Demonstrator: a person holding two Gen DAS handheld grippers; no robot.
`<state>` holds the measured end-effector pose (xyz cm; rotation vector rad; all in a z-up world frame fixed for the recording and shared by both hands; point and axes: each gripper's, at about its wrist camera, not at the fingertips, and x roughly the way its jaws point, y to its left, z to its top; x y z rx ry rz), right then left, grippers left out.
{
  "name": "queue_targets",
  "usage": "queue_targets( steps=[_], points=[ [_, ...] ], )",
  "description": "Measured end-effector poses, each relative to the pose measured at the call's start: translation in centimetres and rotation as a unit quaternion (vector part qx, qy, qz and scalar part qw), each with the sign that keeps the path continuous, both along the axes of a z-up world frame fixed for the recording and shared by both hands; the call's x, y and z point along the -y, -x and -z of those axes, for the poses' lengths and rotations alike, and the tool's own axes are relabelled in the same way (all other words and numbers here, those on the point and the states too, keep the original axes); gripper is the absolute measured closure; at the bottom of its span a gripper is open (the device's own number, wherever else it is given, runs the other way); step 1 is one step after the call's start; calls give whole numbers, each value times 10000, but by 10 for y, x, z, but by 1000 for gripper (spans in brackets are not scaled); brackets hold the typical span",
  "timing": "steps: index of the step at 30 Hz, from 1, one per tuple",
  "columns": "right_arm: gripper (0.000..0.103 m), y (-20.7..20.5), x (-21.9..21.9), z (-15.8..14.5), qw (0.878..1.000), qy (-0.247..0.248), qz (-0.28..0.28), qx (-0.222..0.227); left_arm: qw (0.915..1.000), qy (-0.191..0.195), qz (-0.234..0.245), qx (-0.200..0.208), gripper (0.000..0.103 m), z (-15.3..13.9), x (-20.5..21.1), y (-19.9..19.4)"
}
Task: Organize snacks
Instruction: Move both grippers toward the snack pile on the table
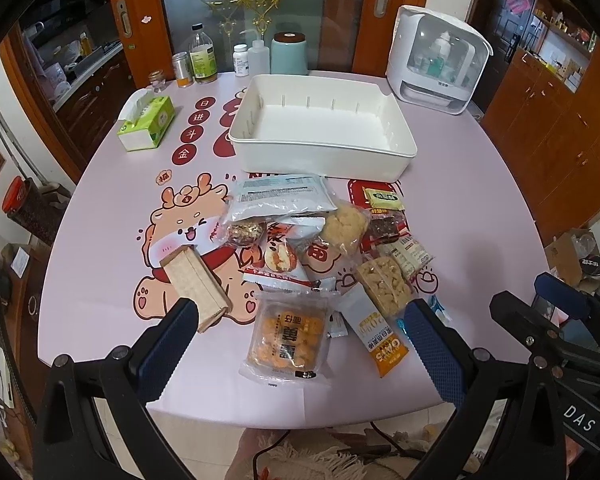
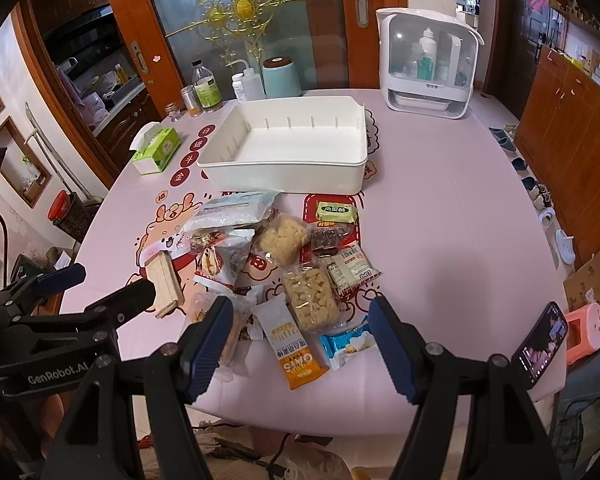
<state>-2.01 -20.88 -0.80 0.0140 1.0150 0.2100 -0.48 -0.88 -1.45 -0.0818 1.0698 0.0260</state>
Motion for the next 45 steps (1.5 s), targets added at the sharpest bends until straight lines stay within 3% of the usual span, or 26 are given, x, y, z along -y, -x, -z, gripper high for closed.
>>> queue_targets(
  steps=[34,45],
  points=[
    [32,10,0,-2,9998,5,-178,79,9999,-70,-103,53,1,-6,-3,10],
    [32,3,-29,8,9987,-81,-509,-62,9987,-189,-477,-57,1,0,-29,20]
  ],
)
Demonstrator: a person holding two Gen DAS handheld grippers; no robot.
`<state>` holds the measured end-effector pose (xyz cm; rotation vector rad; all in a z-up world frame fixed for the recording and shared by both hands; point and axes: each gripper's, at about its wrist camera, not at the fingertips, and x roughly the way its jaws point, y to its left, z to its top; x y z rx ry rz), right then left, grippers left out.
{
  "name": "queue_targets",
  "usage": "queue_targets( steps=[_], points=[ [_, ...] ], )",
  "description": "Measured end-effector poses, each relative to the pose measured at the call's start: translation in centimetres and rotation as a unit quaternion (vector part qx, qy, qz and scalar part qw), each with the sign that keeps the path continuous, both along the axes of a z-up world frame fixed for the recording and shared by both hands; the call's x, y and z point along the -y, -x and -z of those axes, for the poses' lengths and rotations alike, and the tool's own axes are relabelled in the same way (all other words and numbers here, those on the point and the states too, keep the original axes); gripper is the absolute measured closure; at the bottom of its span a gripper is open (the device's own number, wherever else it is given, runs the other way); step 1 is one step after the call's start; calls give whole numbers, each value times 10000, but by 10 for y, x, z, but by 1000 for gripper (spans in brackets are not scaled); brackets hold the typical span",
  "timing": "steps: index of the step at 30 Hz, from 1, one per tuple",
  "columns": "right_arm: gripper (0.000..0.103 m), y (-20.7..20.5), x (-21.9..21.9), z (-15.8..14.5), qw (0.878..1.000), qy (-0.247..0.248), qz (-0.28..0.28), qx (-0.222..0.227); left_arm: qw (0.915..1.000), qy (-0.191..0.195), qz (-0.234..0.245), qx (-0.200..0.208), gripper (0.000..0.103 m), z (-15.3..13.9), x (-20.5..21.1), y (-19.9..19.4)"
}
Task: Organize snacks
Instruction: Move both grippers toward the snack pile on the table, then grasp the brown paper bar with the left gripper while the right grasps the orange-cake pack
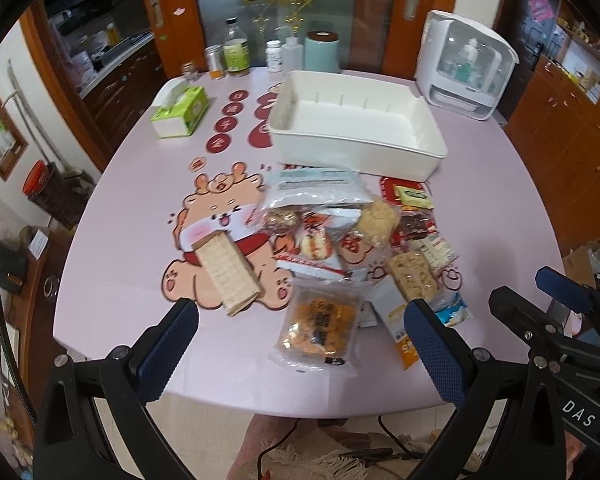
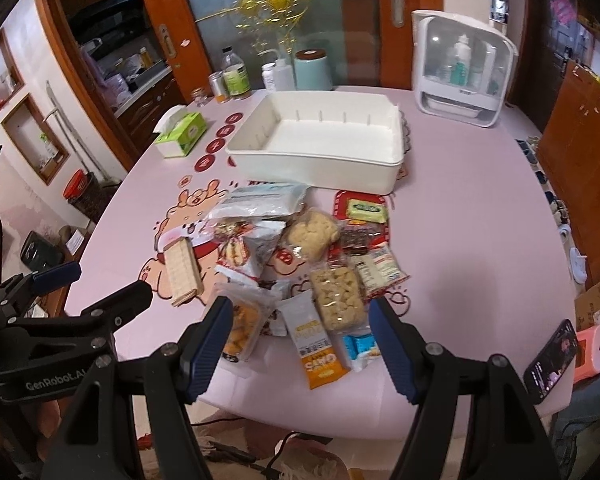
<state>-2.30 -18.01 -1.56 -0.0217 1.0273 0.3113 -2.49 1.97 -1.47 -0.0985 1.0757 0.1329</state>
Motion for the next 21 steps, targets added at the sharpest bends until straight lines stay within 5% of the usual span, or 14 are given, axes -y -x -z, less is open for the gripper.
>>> queue_targets(
  steps=[7,15,21],
  points=[
    [32,-4,-22,2,10000,13,-58,-7,9999,49,-20,95,1,1,-24,-3],
    [32,-23,-45,2,9987,55,503,-13,9995,52,303,97,1,2,-67,-29],
    [32,-33,-77,28,9953,287,873,-305,9986,-280,402,215,1,13,-116,-47]
  ],
)
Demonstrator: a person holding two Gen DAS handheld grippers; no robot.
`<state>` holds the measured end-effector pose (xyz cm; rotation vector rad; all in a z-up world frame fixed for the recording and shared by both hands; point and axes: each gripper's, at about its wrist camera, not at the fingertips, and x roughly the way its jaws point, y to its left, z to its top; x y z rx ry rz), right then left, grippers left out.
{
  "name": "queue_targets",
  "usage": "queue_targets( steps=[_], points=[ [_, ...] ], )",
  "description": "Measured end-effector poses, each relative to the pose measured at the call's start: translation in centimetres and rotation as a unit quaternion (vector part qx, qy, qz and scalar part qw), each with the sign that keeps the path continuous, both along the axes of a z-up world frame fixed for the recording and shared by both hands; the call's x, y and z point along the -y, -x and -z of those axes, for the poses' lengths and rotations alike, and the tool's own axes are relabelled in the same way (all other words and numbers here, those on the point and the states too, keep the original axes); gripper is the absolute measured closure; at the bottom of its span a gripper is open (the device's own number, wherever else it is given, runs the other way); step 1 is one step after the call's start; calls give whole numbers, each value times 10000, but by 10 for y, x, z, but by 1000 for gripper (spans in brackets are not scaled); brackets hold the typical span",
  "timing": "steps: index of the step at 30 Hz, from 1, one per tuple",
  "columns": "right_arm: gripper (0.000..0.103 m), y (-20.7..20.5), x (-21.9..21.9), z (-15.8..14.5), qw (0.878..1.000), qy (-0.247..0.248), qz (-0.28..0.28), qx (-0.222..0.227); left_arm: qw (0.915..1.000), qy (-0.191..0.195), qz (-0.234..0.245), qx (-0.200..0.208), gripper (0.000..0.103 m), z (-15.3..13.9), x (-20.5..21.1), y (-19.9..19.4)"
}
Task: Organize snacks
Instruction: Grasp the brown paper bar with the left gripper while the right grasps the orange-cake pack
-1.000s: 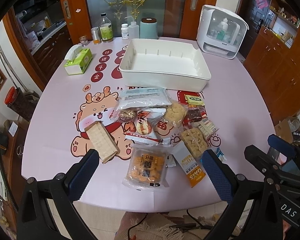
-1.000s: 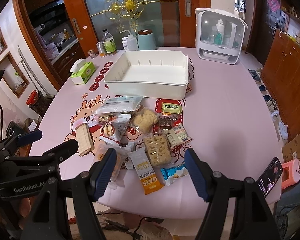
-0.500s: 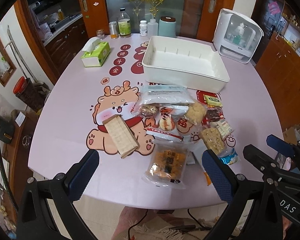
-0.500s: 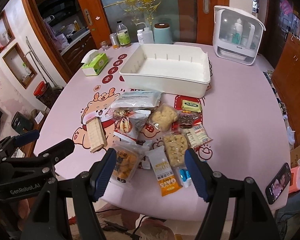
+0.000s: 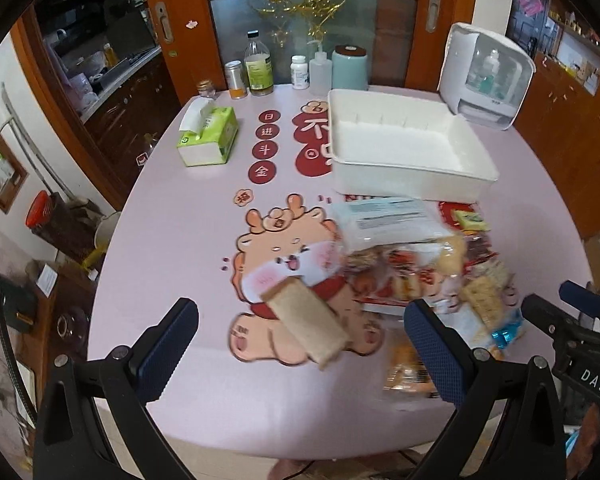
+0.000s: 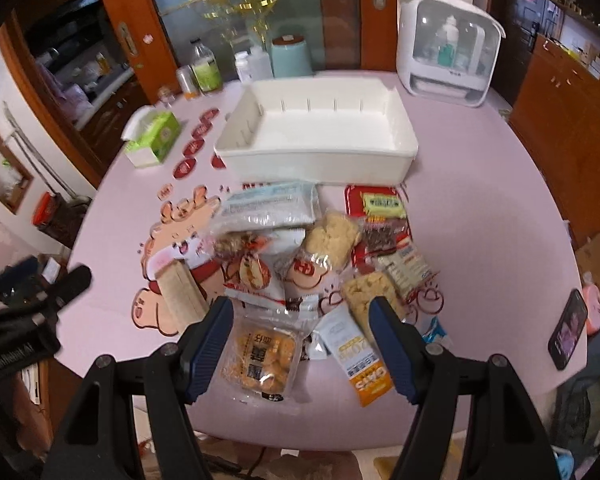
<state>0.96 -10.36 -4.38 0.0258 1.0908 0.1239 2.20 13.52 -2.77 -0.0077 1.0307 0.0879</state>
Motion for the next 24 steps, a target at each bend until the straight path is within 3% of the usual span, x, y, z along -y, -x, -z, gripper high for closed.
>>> queue_targets(
  steps=[3,7,13,18,20,24],
  points=[
    [32,-3,-13,17,9998,3,79,-200,9989,206,336,-239,1,18,-17,-14],
    [32,-6,-26,51,9980,-18,263,-572,9903,666,958,-752,1,61,-30,-33],
    [32,-1,-32,106,9898,-303,528,-1286,9784,906,1250,-1372,1,130,-37,-47],
    [32,1,-33,133,9841,-393,761,-1555,9629,1526,902,-2033,1,172,-46,-61],
    [32,0,-35,139,9834,-424,800,-1570,9620,1595,692,-2103,1,182,-49,-65],
    [32,-3,-41,149,9830,-359,824,-1603,9679,1306,152,-2144,1,198,-44,-80]
  ],
)
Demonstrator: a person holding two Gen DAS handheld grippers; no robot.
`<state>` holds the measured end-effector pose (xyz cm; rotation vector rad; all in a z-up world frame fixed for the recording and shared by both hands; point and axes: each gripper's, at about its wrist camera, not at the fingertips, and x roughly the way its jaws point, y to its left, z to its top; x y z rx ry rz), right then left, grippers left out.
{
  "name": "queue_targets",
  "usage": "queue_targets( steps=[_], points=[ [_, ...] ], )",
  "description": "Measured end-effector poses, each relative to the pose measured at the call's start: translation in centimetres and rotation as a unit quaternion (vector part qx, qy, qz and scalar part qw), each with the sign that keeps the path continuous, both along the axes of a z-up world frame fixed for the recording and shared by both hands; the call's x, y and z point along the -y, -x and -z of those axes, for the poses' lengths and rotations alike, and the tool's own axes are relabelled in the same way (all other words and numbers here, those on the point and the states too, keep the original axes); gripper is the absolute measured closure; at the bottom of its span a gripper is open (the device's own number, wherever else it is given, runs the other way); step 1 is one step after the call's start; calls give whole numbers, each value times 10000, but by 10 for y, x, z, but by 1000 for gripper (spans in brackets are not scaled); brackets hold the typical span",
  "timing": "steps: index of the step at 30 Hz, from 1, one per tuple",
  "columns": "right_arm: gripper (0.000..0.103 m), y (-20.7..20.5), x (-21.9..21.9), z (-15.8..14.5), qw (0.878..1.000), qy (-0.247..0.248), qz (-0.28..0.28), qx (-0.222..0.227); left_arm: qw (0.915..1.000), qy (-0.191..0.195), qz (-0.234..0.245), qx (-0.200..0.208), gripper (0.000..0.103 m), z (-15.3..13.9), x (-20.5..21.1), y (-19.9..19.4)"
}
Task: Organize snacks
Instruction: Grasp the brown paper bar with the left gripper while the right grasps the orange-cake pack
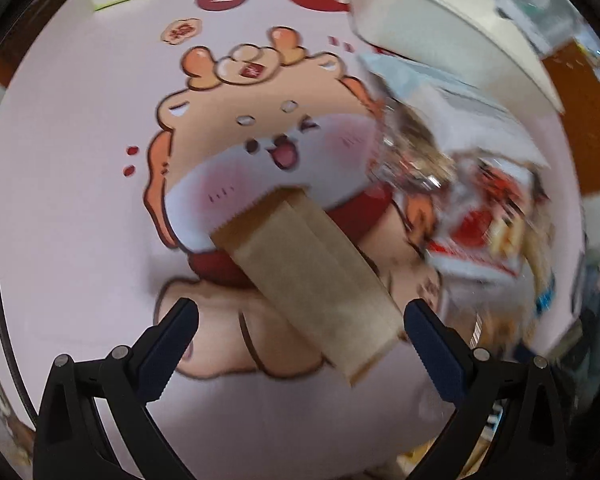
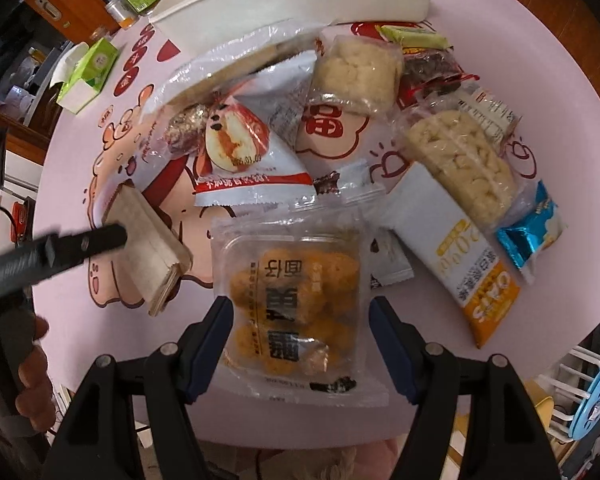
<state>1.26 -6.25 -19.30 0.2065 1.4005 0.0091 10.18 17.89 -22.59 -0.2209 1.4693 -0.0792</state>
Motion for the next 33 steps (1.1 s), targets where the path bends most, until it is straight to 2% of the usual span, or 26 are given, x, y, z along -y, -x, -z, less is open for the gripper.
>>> queue_targets(
  steps=[8,12,17,22,24,25,29,33],
  points=[
    [30,-3,-10,5,9997,145,-157,149,9970,-499,-542,-228,1,21,14,-3],
    [28,-6,-19,9,9993,175,-249,228,9950,-686,-622,-376,1,39,22,4],
    [24,-11,-21,15,9993,49,-272,265,9936,-904,-598,-316,1,47,34,12],
    [16,-19,-27,24,9991,94,-379,174,9937,-928,-550,-299,1,48,41,17],
    [16,-22,-33,32,9987,212,-461,44,9941,-927,-487,-283,4,47,45,17],
    [16,-24,-36,36,9981,309,-530,-9,9944,-926,-438,-273,8,41,46,11],
    [18,-27,-47,41,9959,554,-714,-6,9954,-960,-31,-69,33,26,68,8],
    [23,-27,-51,42,9959,549,-721,23,9950,-984,136,70,37,24,84,8]
  ],
)
